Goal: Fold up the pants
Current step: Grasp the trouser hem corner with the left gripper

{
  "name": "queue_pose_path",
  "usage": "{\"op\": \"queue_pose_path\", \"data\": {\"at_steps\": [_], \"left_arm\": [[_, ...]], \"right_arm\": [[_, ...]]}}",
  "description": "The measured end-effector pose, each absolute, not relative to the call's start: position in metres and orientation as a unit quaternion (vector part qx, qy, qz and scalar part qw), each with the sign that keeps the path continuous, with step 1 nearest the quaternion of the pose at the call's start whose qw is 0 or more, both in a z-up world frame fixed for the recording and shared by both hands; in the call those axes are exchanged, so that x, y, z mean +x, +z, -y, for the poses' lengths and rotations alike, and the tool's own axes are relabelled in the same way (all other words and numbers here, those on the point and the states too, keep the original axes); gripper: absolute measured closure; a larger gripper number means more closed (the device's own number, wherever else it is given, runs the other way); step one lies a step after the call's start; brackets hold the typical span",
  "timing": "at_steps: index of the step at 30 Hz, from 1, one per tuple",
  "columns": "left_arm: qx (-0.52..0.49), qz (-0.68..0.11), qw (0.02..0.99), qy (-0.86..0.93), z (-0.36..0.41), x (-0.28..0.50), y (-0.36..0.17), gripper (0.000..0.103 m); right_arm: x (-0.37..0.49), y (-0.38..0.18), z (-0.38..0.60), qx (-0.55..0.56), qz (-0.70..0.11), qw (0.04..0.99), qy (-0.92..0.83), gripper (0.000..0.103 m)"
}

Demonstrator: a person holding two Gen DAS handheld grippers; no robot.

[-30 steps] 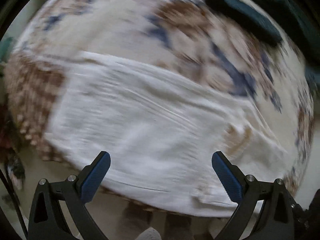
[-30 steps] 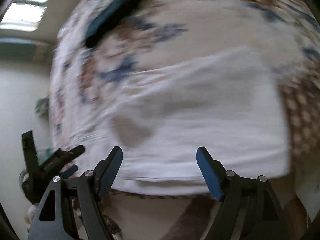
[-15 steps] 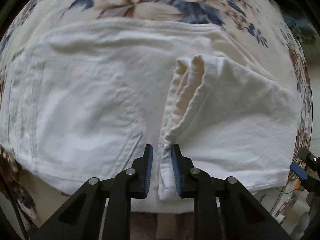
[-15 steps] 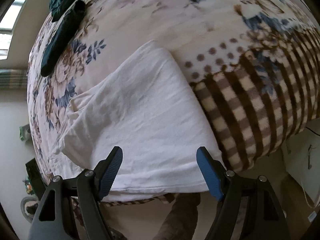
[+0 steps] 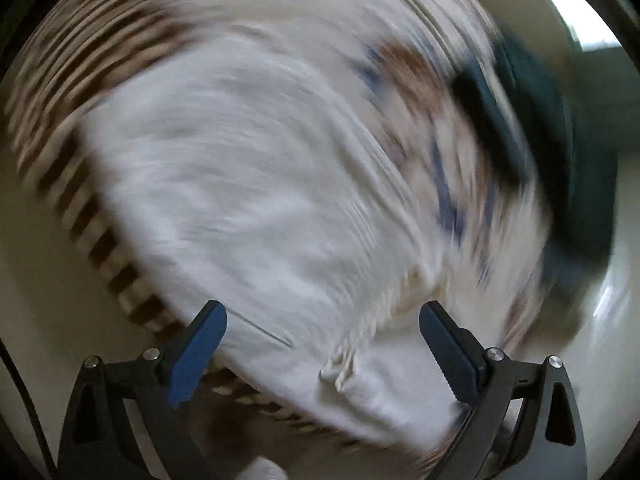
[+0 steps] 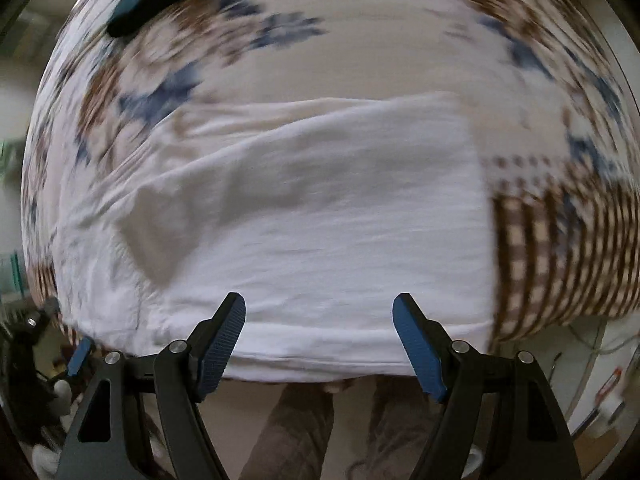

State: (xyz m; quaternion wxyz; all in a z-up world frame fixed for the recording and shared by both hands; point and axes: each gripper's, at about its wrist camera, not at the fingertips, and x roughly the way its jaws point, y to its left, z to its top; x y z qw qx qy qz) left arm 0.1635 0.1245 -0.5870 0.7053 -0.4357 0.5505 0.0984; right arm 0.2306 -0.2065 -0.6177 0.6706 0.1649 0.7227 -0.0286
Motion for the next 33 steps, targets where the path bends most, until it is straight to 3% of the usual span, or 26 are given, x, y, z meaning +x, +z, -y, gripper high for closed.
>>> {"op": "queue_pose_path", "data": {"at_steps": [5, 9, 11, 14, 24, 25, 27, 33], "left_arm": [[-0.560, -0.456, 0.666, 0.188, -0.206, 0.131, -0.613, 0.006], [-0.569, -0.427, 0.671, 0.210, -0.229, 0.129, -0.629, 0.008], [-0.569, -0.424, 0.671, 0.215, -0.236, 0.133, -0.637, 0.017], [-0.559, -0.421, 0.682, 0.212, -0.238, 0.148, -0.650, 0.052], [-0.566, -0.413, 0.689, 0.185, -0.268, 0.149, -0.668, 0.050], [-0.560, -0.413, 0.695, 0.183, -0.267, 0.151, -0.665, 0.053], [-0.526, -0.417, 0.718, 0.184, -0.263, 0.155, -0.654, 0.077], [-0.442, -0.435, 0.761, 0.192, -0.245, 0.165, -0.613, 0.088]], "right_arm": [[0.257, -0.617, 0.156, 0.143, -0.728, 0.670, -0.001, 0.024], [0.275, -0.624, 0.117, 0.127, -0.735, 0.666, 0.008, 0.024], [0.284, -0.628, 0.101, 0.114, -0.736, 0.667, 0.011, 0.024], [0.292, -0.633, 0.085, 0.102, -0.739, 0.666, 0.008, 0.024], [0.298, -0.649, 0.065, 0.100, -0.754, 0.649, 0.001, 0.024], [0.298, -0.650, 0.064, 0.099, -0.754, 0.649, 0.002, 0.024], [0.298, -0.653, 0.061, 0.096, -0.754, 0.650, 0.000, 0.024], [0.292, -0.655, 0.063, 0.050, -0.750, 0.658, -0.038, 0.024]]}}
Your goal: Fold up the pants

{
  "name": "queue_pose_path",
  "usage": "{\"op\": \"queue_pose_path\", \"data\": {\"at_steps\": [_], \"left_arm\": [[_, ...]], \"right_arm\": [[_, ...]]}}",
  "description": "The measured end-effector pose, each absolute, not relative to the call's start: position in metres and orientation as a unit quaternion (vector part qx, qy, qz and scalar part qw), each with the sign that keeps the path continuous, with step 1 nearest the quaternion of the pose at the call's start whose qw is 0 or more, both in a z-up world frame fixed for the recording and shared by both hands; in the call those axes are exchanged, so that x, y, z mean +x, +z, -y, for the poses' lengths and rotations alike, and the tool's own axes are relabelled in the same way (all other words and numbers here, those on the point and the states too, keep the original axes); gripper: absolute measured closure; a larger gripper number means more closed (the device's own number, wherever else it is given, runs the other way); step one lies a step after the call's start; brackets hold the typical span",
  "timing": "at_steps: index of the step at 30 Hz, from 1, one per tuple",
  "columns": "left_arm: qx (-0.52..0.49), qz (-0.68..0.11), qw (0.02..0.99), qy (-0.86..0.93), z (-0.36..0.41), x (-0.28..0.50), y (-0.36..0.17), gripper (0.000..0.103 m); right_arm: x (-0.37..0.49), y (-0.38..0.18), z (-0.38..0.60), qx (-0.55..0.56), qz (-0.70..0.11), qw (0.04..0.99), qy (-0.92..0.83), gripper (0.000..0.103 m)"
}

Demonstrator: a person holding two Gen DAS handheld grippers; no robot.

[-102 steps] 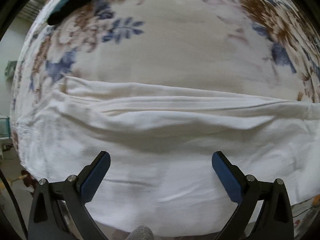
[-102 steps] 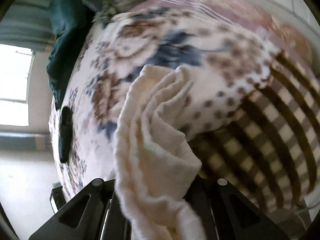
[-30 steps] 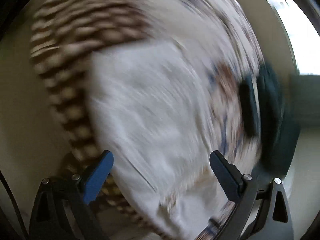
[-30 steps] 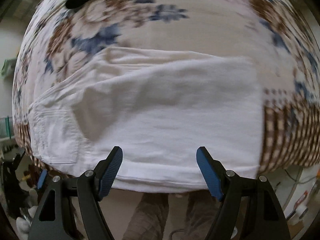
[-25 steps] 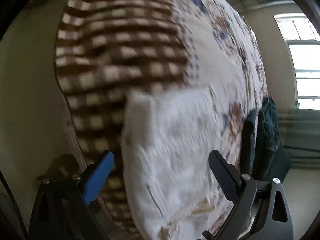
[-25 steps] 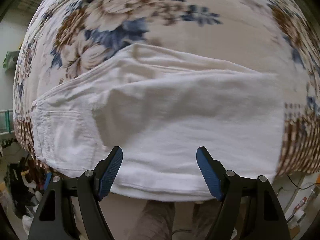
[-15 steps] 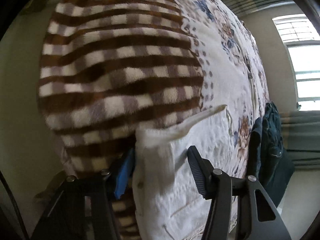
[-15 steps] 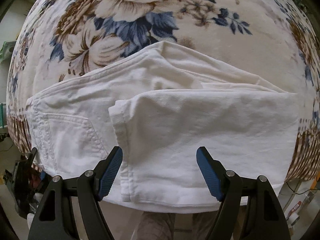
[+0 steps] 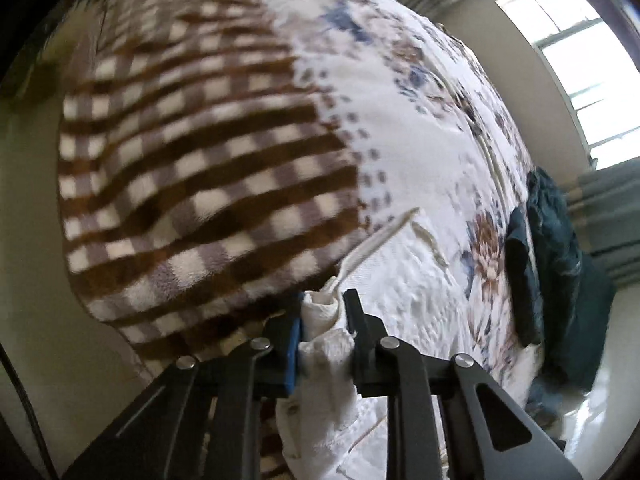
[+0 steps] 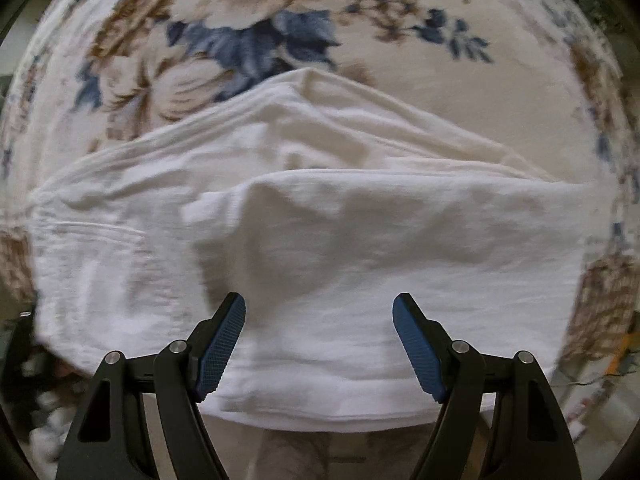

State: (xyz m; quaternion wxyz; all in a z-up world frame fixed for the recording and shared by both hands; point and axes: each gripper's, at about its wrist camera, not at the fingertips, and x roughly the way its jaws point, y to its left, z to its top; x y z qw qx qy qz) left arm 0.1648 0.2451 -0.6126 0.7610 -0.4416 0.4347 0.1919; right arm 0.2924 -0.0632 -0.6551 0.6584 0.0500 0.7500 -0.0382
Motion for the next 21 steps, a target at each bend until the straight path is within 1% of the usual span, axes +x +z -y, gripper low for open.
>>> {"op": "queue_pose_path", "data": {"at_steps": [4, 8, 11, 15, 21], "left_arm": [[-0.385, -0.444, 0.788, 0.186, -0.227, 0.172, -0.579, 0.089], [-0.315, -0.447, 0.820, 0.169, -0.197, 0.180, -0.541, 0.090], [-0.274, -0.450, 0.836, 0.156, -0.174, 0.184, -0.522, 0.090], [-0.192, -0.461, 0.854, 0.143, -0.130, 0.196, -0.499, 0.090], [-0.128, -0.453, 0.877, 0.089, -0.053, 0.198, -0.473, 0.090]], "right_arm": [[0.289, -0.654, 0.071, 0.015, -0.746, 0.663, -0.062, 0.024], [0.286, -0.648, 0.088, 0.000, -0.738, 0.671, -0.070, 0.024], [0.286, -0.642, 0.107, -0.005, -0.734, 0.675, -0.073, 0.024], [0.280, -0.639, 0.136, 0.008, -0.733, 0.676, -0.075, 0.024], [0.259, -0.642, 0.197, 0.042, -0.735, 0.670, -0.094, 0.024]]}}
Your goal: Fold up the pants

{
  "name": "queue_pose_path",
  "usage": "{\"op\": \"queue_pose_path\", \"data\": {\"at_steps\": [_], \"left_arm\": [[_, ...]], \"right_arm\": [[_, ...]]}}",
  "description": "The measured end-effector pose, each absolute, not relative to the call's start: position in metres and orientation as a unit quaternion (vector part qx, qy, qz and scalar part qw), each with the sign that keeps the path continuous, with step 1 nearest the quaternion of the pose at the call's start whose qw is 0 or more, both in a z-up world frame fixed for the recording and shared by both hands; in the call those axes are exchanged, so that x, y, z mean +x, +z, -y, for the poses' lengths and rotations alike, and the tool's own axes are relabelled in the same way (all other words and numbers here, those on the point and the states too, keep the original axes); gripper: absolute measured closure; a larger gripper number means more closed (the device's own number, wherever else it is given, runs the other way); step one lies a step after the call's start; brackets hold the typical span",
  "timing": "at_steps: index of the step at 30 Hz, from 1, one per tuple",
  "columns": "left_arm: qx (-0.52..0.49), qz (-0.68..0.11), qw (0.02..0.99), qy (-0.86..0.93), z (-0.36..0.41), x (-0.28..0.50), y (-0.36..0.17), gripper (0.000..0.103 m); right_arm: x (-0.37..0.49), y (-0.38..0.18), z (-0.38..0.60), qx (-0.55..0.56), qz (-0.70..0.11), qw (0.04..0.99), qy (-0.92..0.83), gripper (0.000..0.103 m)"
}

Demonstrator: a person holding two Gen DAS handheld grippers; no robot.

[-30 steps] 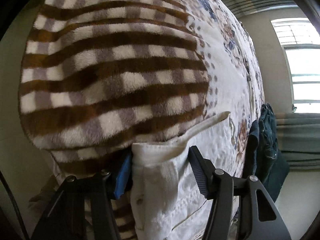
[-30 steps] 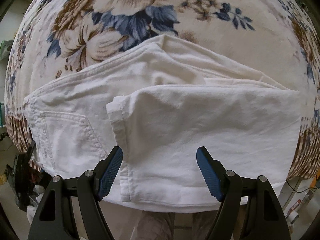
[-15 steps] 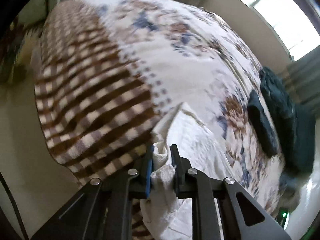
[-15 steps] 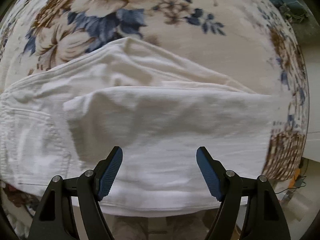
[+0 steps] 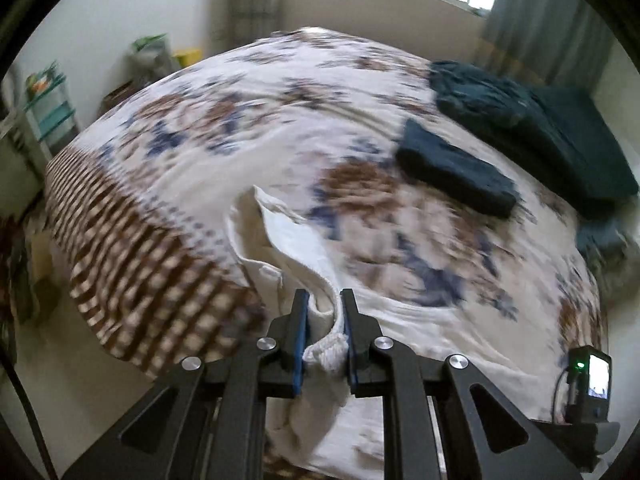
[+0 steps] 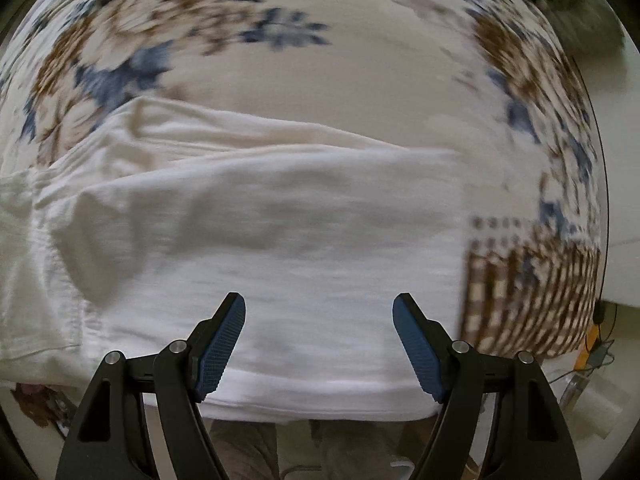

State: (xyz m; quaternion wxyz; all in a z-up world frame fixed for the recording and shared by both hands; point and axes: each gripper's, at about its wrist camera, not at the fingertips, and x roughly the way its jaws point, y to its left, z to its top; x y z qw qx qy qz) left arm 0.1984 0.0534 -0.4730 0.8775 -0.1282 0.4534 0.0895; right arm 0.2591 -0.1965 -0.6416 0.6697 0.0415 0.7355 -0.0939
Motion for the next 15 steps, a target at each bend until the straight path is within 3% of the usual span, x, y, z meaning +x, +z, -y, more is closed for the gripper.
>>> {"op": "queue_pose_path", "data": {"at_steps": [8, 15], "left_arm": [[-0.066, -0.484, 0.872, 0.007, 0.072, 0.203, -0.478, 0.090], [-0.007, -0.538, 0.838, -0.086, 0.199, 0.190, -0.528, 0.091]], "right_arm": [[0.222, -0.650, 0.329, 0.108, -0.737, 0.643, -0.179, 0.024], [0.190, -0.658, 0.424, 0.127, -0.734, 0.625, -0.231, 0.024]]}}
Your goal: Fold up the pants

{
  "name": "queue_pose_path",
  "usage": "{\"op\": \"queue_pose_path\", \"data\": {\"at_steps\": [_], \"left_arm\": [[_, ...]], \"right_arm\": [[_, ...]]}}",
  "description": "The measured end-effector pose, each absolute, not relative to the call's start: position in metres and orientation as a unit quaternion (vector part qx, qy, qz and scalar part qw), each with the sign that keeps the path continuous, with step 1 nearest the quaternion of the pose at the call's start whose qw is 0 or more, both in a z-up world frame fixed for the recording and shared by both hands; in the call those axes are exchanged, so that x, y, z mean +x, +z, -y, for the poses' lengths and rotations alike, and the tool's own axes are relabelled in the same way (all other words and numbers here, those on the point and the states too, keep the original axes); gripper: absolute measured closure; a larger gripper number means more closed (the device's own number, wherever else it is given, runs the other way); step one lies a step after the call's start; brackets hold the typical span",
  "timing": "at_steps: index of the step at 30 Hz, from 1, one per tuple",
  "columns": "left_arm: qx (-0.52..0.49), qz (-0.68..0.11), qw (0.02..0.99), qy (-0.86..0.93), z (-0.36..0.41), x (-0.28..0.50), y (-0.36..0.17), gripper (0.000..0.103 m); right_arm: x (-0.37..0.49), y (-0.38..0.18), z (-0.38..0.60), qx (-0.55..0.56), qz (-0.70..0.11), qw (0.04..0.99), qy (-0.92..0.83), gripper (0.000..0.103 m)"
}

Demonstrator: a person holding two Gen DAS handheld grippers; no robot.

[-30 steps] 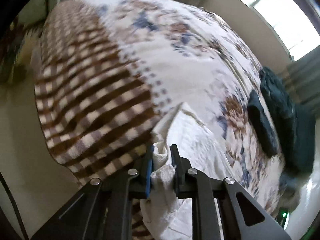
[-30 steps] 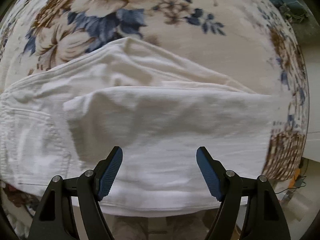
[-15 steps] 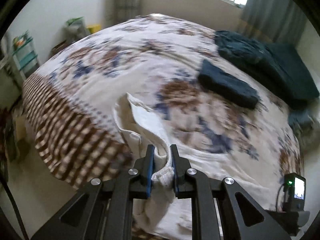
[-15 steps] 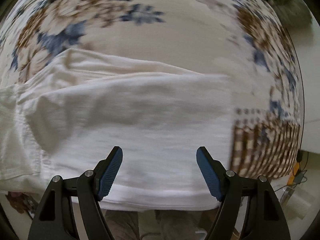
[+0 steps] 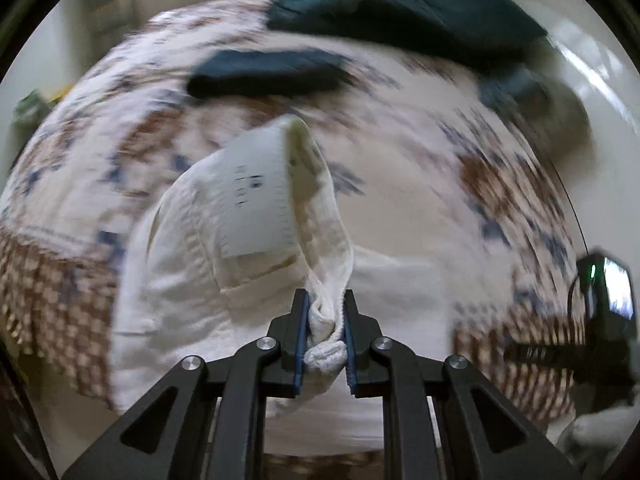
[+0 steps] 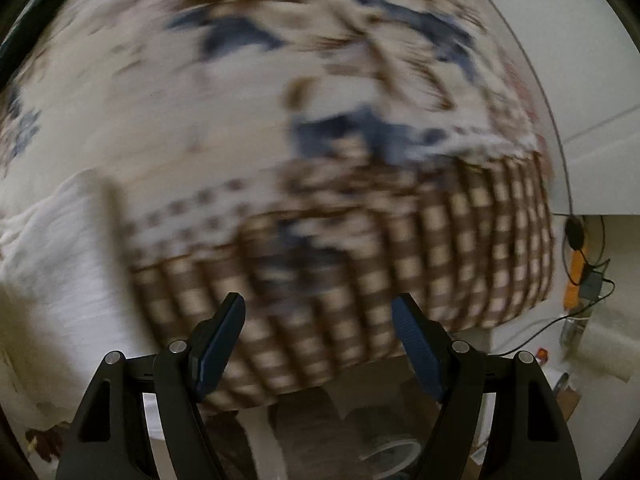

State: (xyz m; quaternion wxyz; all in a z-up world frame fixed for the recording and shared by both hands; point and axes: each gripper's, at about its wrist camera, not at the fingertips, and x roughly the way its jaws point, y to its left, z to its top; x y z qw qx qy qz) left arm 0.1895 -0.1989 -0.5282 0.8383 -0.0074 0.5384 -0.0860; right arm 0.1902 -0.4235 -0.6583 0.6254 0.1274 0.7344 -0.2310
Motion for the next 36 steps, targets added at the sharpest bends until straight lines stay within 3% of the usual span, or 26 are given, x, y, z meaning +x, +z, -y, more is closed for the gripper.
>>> {"op": "queue_pose_path", "data": {"at_steps": [7, 11, 13, 14, 15, 22, 28, 30, 31, 33, 34, 36], "left_arm": [[0.049, -0.611, 0.780, -0.128, 0.284, 0.170, -0.594, 0.090], [0.036, -0.642, 0.753, -0.140, 0.283, 0.168, -0.592, 0.084], [0.027, -0.638, 0.756, -0.147, 0.274, 0.167, -0.572, 0.059], [0.020, -0.632, 0.759, -0.152, 0.268, 0.166, -0.560, 0.027], [0.007, -0.627, 0.764, -0.154, 0.258, 0.165, -0.545, 0.003], [-0.063, -0.608, 0.791, -0.030, 0.139, 0.181, -0.504, 0.001], [-0.094, -0.616, 0.778, 0.083, 0.040, 0.203, -0.530, 0.001], [-0.094, -0.617, 0.774, 0.102, 0.021, 0.205, -0.535, 0.001], [-0.095, -0.618, 0.773, 0.106, 0.016, 0.206, -0.536, 0.001], [-0.097, -0.618, 0.772, 0.111, 0.007, 0.209, -0.537, 0.001], [-0.102, -0.617, 0.772, 0.110, 0.003, 0.210, -0.537, 0.001], [-0.104, -0.613, 0.776, 0.106, 0.000, 0.212, -0.536, 0.001]], "right_arm": [[0.162, -0.669, 0.476, 0.163, -0.735, 0.612, -0.243, 0.024], [0.150, -0.671, 0.485, 0.279, -0.712, 0.623, -0.168, 0.024], [0.151, -0.665, 0.482, 0.315, -0.697, 0.633, -0.124, 0.024], [0.153, -0.661, 0.477, 0.325, -0.691, 0.637, -0.106, 0.024], [0.159, -0.655, 0.468, 0.338, -0.683, 0.643, -0.076, 0.025], [0.214, -0.637, 0.384, 0.350, -0.668, 0.652, 0.077, 0.024], [0.250, -0.695, 0.334, 0.387, -0.679, 0.617, 0.088, 0.025], [0.256, -0.690, 0.316, 0.363, -0.673, 0.638, 0.088, 0.037], [0.256, -0.680, 0.306, 0.325, -0.668, 0.665, 0.076, 0.063], [0.252, -0.666, 0.292, 0.270, -0.664, 0.695, 0.058, 0.072], [0.248, -0.655, 0.287, 0.250, -0.656, 0.711, 0.046, 0.081], [0.241, -0.635, 0.285, 0.234, -0.643, 0.729, 0.024, 0.085]]}}
